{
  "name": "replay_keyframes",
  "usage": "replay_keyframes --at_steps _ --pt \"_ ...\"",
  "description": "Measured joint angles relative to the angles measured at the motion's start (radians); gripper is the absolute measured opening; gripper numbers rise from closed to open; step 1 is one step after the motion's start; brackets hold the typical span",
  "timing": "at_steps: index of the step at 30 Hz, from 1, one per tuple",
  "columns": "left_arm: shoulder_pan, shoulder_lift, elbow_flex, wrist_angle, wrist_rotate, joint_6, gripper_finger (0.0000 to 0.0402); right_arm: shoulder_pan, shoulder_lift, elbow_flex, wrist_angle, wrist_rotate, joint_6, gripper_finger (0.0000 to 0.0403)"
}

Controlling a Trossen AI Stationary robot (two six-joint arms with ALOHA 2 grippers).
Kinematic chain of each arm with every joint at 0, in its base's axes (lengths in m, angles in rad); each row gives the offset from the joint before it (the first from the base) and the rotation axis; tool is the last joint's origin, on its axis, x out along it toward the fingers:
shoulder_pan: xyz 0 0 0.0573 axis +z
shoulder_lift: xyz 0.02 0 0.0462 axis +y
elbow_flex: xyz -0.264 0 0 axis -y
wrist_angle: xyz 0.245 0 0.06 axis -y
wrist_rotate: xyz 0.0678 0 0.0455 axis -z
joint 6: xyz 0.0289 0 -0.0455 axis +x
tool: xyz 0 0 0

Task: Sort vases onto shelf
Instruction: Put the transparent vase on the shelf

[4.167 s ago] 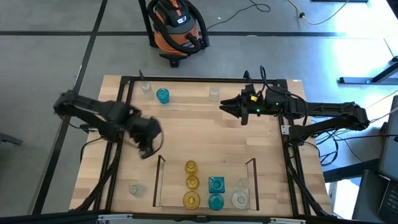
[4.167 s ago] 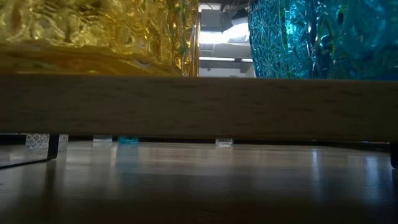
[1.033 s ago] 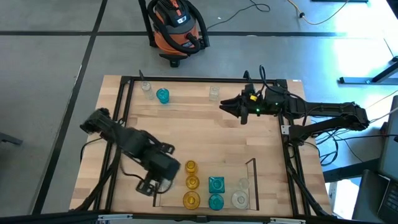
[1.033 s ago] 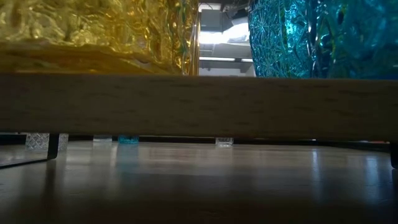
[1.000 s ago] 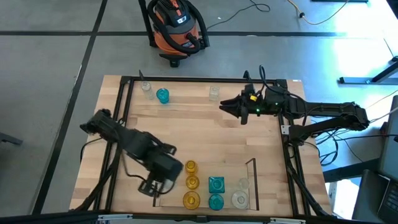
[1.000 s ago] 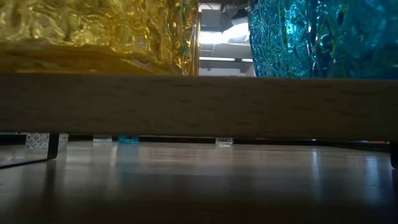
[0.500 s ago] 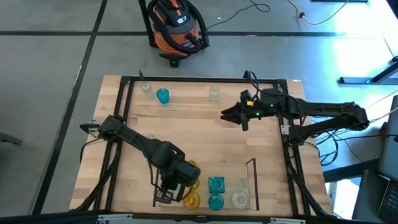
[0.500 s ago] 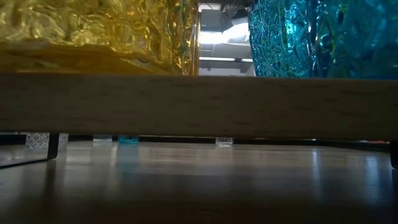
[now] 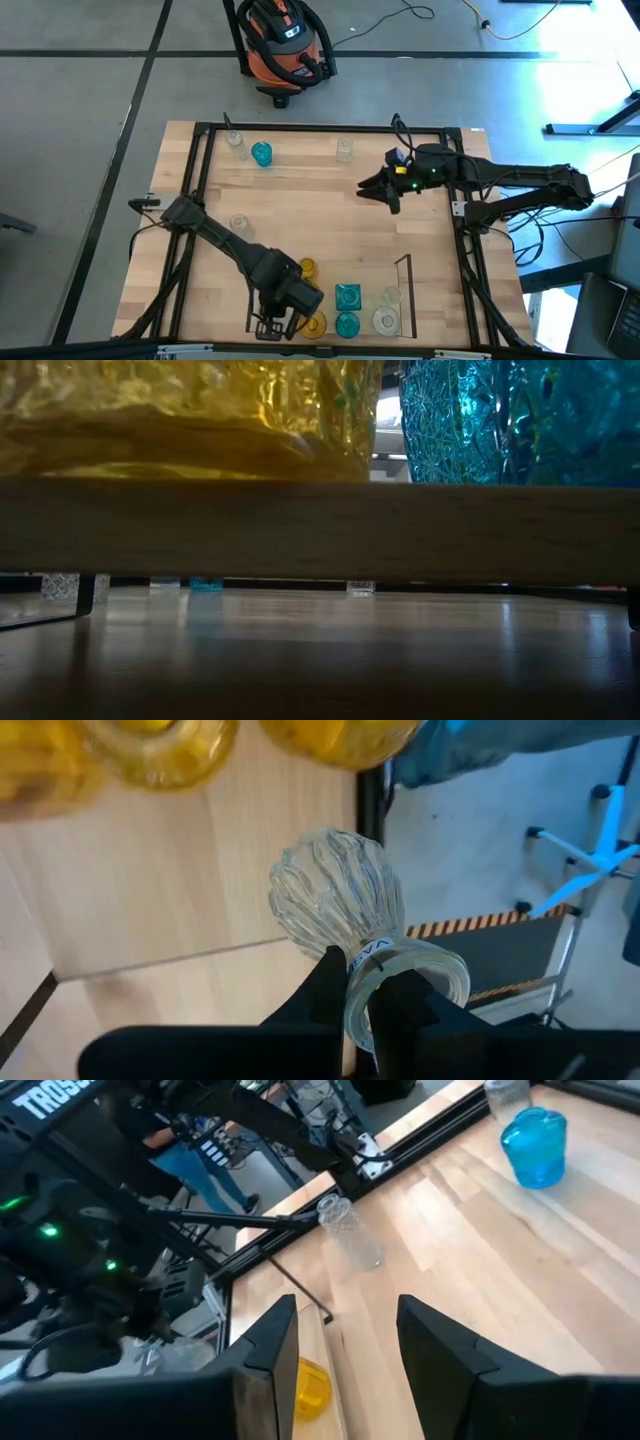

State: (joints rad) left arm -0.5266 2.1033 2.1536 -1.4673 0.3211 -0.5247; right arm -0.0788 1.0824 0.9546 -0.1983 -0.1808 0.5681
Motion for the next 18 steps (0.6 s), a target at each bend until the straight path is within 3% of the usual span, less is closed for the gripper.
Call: replay_keyframes --at_steps 18 --pt "-0.013 0.064 0.0 0.008 0.02 -0.074 0.0024 0.0 0.0 0.0 -0.011 -0.015 -0.024 0.0135"
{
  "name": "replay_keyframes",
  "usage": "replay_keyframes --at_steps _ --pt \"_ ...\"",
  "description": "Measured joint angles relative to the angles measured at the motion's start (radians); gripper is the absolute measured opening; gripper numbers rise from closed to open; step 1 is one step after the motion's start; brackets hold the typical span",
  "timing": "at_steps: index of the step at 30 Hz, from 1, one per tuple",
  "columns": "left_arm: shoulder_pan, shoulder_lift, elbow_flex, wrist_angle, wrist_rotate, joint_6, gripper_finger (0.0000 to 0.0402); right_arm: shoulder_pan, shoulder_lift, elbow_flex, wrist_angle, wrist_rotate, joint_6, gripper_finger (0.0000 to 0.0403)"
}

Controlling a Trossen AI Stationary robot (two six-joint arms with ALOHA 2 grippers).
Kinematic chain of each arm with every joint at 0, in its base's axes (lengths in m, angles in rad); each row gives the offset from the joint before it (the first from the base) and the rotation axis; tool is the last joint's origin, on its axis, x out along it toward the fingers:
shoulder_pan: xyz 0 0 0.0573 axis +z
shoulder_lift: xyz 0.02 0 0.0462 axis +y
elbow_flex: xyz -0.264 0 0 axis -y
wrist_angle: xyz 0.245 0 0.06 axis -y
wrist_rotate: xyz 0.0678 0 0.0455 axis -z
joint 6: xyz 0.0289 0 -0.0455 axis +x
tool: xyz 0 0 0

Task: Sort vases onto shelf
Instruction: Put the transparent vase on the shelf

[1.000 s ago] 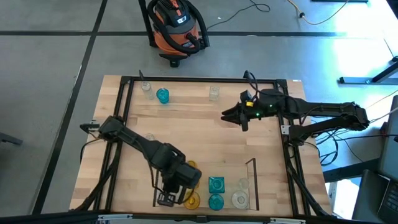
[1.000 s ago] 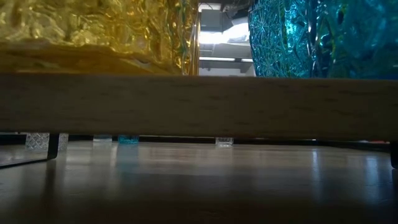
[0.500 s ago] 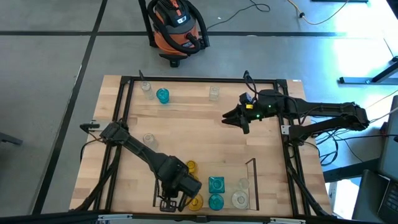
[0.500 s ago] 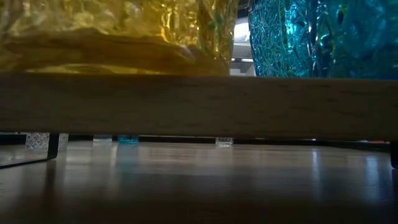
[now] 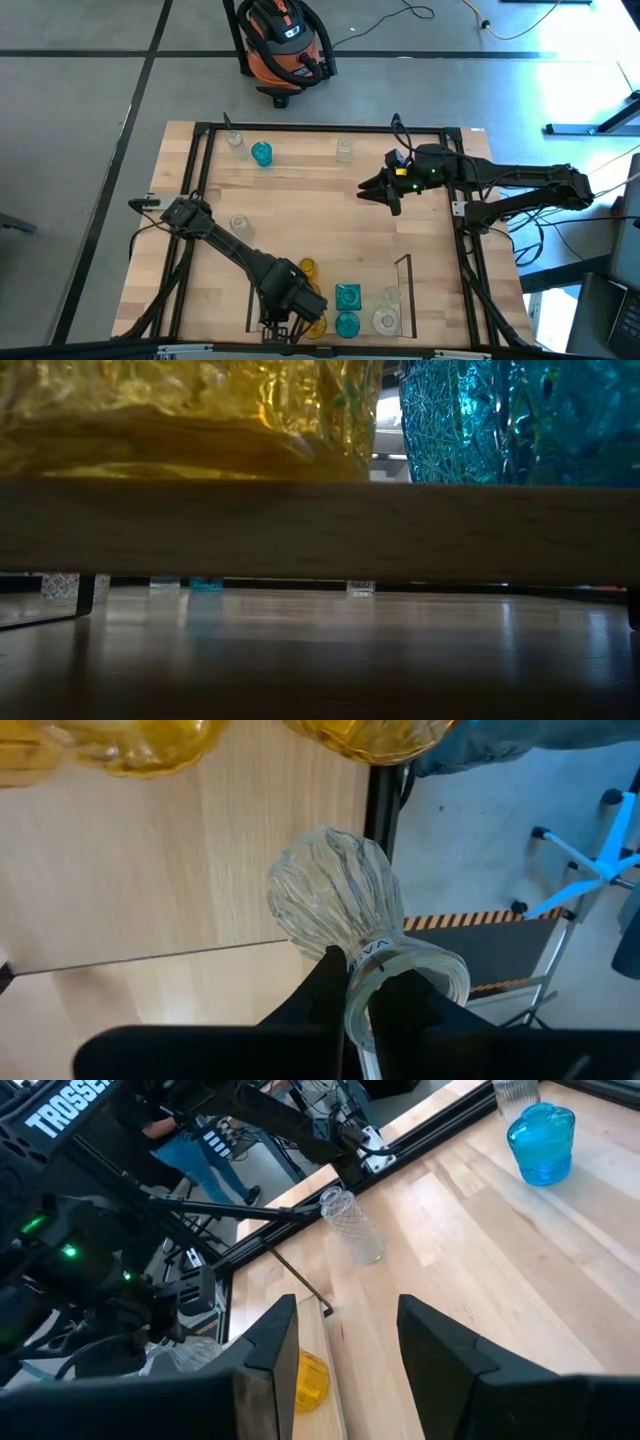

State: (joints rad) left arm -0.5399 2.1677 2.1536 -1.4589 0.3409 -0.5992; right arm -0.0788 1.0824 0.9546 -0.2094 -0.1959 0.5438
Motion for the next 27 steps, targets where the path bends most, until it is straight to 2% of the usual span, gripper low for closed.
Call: replay_keyframes --at_steps 6,27 --pt "-0.005 0.014 -0.004 0.027 0.006 -0.009 0.0024 0.0 0.0 0.0 -0.006 -0.033 0.0 0.0135" --pt "-0.016 0.02 -0.005 0.037 -0.01 -0.023 0.0046 0.0 0.0 0.0 -0.01 -0.034 0.001 0.0135"
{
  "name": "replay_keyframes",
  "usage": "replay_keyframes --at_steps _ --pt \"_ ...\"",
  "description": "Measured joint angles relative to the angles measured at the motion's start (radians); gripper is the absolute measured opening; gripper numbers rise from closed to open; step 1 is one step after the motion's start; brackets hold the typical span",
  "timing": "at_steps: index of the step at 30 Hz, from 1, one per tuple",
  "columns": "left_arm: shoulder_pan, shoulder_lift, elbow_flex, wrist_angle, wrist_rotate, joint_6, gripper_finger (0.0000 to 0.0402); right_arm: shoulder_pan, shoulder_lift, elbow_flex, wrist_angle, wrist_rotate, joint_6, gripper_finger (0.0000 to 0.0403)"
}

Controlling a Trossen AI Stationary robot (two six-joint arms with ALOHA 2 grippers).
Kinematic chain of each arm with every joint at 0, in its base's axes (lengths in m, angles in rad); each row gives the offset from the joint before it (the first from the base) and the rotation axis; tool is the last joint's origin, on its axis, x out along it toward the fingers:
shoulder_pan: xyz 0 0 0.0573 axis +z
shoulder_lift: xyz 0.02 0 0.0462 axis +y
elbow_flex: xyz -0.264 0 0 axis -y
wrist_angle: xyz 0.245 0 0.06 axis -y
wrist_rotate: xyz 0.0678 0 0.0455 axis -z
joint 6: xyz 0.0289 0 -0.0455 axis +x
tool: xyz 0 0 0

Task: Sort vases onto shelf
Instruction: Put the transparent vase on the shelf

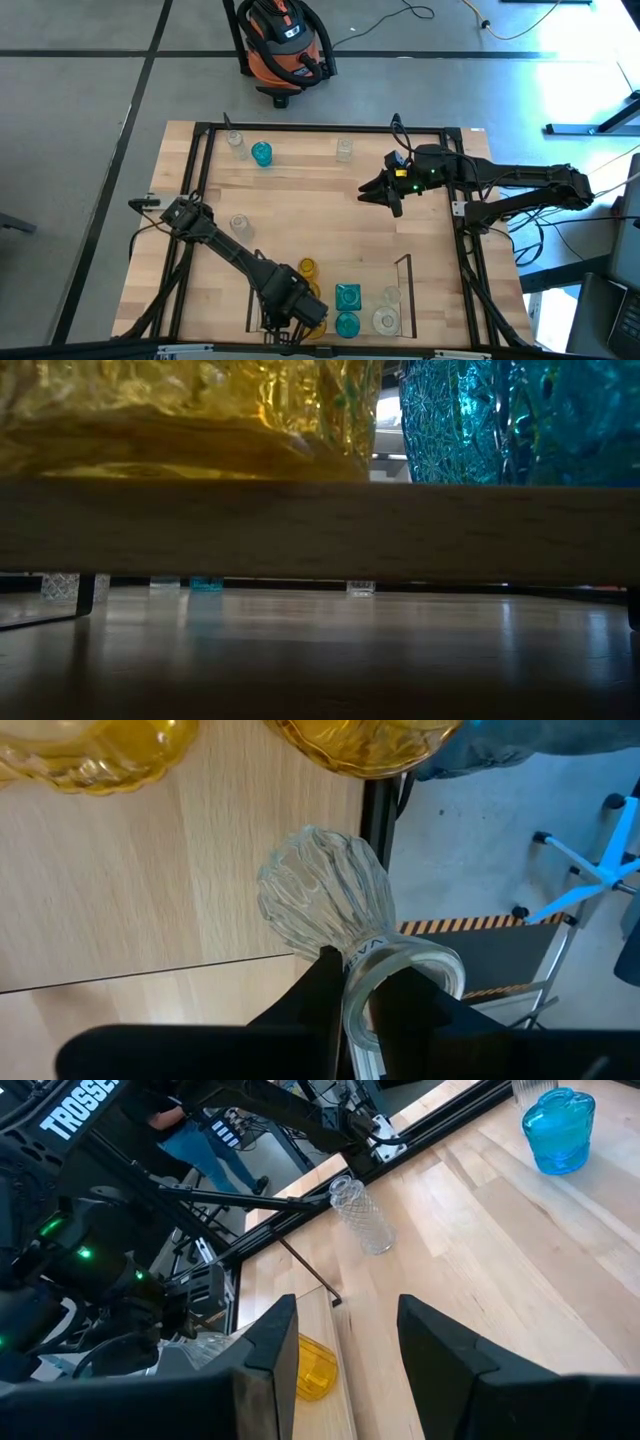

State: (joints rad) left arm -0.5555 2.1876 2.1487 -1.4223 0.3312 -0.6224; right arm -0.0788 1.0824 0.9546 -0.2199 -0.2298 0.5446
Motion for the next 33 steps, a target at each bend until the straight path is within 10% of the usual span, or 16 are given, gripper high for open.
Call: replay_keyframes --at_steps 33 --pt "-0.004 -0.003 0.0 -0.028 -0.001 -0.083 0.012 0.0 0.0 0.0 0.0 0.0 0.0 0.0135"
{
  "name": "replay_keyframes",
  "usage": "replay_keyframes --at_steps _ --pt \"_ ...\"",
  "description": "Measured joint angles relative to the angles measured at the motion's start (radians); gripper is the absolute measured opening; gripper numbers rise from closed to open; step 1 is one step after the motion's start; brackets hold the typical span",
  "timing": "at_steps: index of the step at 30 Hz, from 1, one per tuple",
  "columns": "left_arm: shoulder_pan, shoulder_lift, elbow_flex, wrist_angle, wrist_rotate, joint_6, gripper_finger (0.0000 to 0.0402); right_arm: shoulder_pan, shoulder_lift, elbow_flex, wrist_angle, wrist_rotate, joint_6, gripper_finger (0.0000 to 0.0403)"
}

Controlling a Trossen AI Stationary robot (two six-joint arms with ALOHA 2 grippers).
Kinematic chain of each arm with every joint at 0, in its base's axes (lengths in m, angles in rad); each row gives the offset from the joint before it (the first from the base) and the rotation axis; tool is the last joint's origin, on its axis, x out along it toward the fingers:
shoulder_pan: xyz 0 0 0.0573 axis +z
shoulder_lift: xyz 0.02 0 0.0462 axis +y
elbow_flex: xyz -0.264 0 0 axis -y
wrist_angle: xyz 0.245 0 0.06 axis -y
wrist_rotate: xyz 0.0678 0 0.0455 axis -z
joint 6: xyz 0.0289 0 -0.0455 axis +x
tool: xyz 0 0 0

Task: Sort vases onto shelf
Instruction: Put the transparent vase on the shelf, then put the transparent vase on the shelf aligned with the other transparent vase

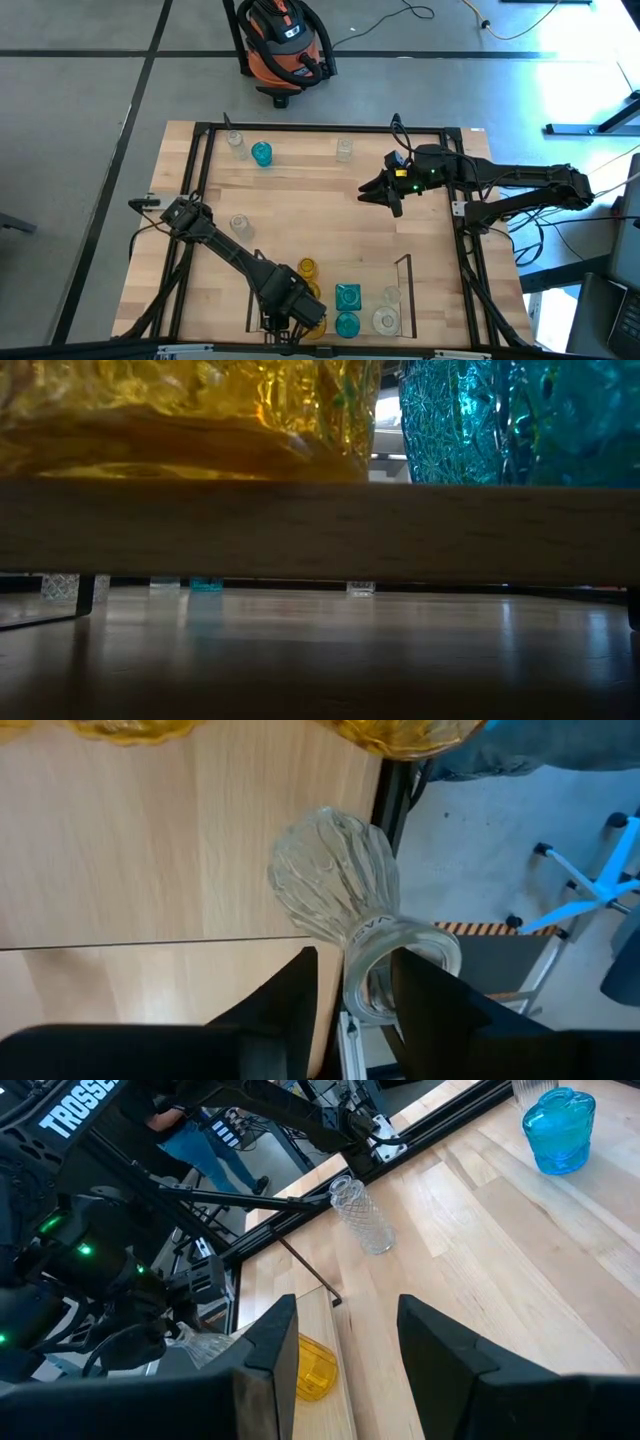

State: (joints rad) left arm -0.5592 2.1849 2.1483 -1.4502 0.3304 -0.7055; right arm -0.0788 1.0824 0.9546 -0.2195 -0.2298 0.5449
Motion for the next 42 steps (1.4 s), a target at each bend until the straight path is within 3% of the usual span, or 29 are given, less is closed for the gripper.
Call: replay_keyframes --at_steps 18,23,26,29,33,42 --pt "0.067 -0.114 0.0 -0.019 -0.019 -0.055 0.012 0.0 0.0 0.0 0.012 0.0 -0.001 0.0135" --pt "0.154 -0.23 0.0 -0.131 -0.185 -0.077 0.012 0.0 0.0 0.0 0.03 0.0 -0.001 0.0135" --pt "0.212 -0.317 0.0 -0.119 -0.323 -0.116 0.012 0.0 0.0 0.0 0.047 0.0 -0.004 0.0135" --pt "0.286 -0.407 -0.017 -0.117 -0.382 -0.132 0.0115 0.0 -0.001 0.0 0.05 0.0 -0.004 0.0135" --pt "0.352 -0.543 -0.173 -0.117 -0.45 -0.155 0.0109 0.0 -0.001 0.0 0.051 -0.016 -0.003 0.0135" --pt "0.454 -0.864 -0.766 -0.05 -0.335 -0.261 0.0108 0.0 -0.001 0.0 0.043 -0.06 -0.001 0.0135"
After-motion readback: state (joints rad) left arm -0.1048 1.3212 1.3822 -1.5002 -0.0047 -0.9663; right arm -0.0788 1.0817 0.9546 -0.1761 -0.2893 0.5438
